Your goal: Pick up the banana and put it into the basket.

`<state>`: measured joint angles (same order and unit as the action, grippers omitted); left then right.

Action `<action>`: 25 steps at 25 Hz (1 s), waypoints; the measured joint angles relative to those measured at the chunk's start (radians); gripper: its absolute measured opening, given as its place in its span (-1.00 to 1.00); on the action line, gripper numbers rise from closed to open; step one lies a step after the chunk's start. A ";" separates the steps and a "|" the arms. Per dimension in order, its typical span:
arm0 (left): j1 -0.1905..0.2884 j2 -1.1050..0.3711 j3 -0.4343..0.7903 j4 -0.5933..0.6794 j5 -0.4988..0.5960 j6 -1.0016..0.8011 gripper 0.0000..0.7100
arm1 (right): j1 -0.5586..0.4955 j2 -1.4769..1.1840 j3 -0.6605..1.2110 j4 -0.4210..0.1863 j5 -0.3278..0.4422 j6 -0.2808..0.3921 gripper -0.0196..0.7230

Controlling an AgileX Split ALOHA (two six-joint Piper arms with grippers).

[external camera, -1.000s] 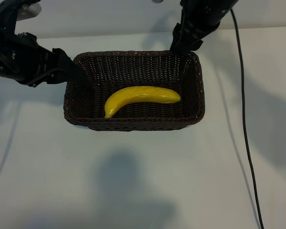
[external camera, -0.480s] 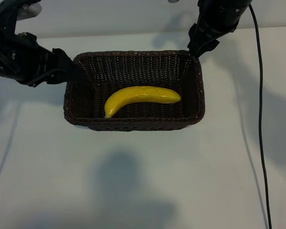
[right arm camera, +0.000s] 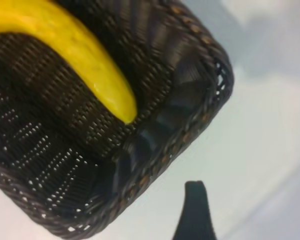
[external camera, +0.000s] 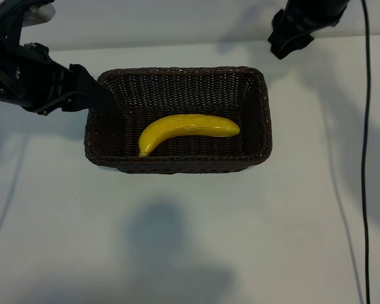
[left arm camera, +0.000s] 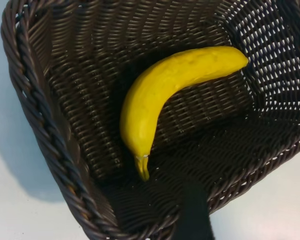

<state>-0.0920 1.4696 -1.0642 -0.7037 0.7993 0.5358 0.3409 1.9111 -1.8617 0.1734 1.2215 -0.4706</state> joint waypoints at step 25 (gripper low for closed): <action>0.000 0.000 0.000 0.000 0.001 0.005 0.65 | -0.008 -0.009 0.090 0.114 0.000 0.004 0.57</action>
<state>-0.0920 1.4696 -1.0642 -0.7037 0.8003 0.5406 0.3328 1.9017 -1.7717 0.2871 1.2215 -0.4668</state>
